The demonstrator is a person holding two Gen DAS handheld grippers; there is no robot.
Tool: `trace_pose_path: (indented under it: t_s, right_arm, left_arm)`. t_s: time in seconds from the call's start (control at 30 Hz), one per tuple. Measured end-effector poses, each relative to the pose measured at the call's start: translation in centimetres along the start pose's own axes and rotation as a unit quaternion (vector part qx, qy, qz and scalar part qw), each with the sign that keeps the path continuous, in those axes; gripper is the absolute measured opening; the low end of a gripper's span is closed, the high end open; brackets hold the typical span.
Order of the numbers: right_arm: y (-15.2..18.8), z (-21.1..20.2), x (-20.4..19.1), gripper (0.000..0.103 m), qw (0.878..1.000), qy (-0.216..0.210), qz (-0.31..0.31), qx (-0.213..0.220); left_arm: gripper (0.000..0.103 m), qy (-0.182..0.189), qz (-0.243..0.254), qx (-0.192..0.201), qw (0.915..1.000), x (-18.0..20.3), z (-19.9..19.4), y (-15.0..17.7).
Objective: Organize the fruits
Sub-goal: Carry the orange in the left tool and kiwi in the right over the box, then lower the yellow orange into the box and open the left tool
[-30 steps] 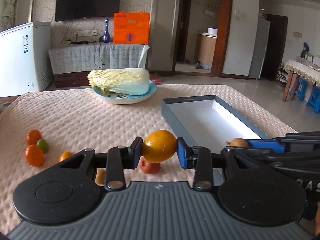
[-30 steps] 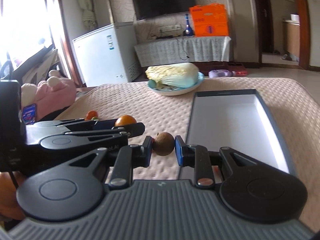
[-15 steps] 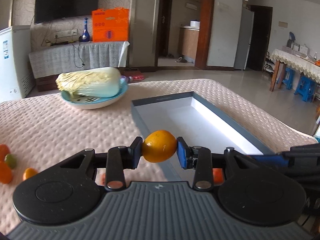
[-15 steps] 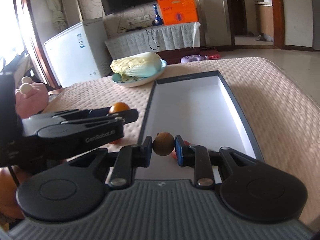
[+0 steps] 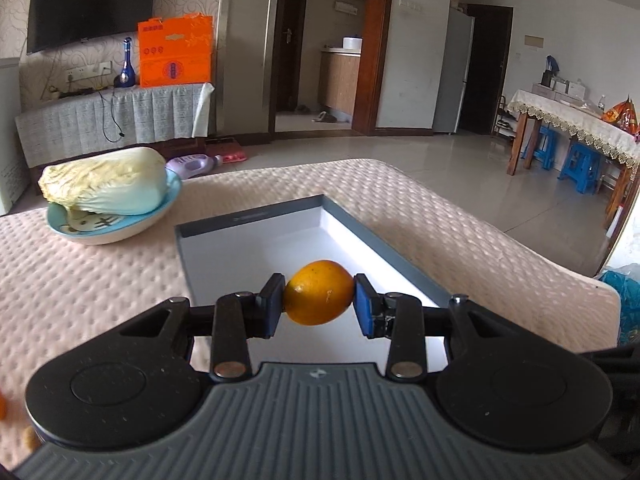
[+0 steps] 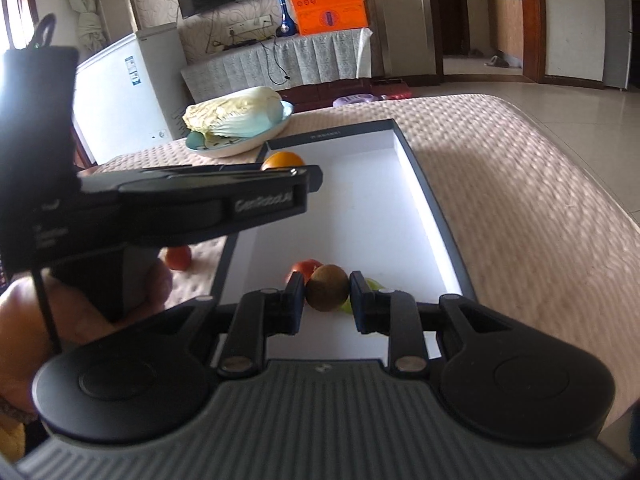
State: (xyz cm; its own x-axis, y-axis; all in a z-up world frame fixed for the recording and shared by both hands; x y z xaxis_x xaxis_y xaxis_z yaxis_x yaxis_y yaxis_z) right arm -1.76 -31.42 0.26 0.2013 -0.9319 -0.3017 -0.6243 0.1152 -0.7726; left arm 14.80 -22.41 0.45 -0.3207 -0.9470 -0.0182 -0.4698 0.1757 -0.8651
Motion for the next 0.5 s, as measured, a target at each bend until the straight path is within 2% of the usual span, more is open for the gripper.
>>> trace_pose_path:
  t_s: [0.17, 0.23, 0.3, 0.37, 0.5]
  right_arm:
    - [0.1, 0.1, 0.4, 0.028, 1.0, 0.002, 0.002, -0.005]
    - [0.1, 0.1, 0.5, 0.028, 1.0, 0.003, 0.005, -0.006]
    - [0.1, 0.1, 0.6, 0.028, 1.0, 0.003, 0.007, -0.007]
    - [0.1, 0.1, 0.7, 0.028, 1.0, 0.003, 0.008, -0.007]
    - [0.0, 0.4, 1.0, 0.028, 1.0, 0.006, 0.013, -0.008]
  left_arm:
    - [0.044, 0.005, 0.007, 0.006, 0.9999, 1.2, 0.6, -0.3]
    - [0.05, 0.008, 0.007, 0.008, 0.9999, 1.5, 0.7, -0.4]
    - [0.062, 0.01, 0.011, 0.014, 0.9998, 1.8, 0.6, -0.3]
    - [0.068, 0.006, 0.017, 0.019, 0.9996, 1.9, 0.5, -0.2]
    - [0.069, 0.003, 0.01, 0.026, 0.9996, 1.4, -0.1, -0.1]
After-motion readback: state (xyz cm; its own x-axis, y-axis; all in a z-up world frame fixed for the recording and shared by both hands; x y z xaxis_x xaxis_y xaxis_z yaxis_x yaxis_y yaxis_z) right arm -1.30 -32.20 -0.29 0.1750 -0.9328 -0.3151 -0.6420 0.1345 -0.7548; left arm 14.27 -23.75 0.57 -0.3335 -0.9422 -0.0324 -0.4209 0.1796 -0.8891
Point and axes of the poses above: each gripper's, at about its wrist camera, not at the fingertips, and z roughly the way its jaws point, x to its right, y to its underside, the point moved 2 cm from there along z, roughly the way its jaws point, and after that the axes turned 12 degrees about -y, right-handed, at the moved point
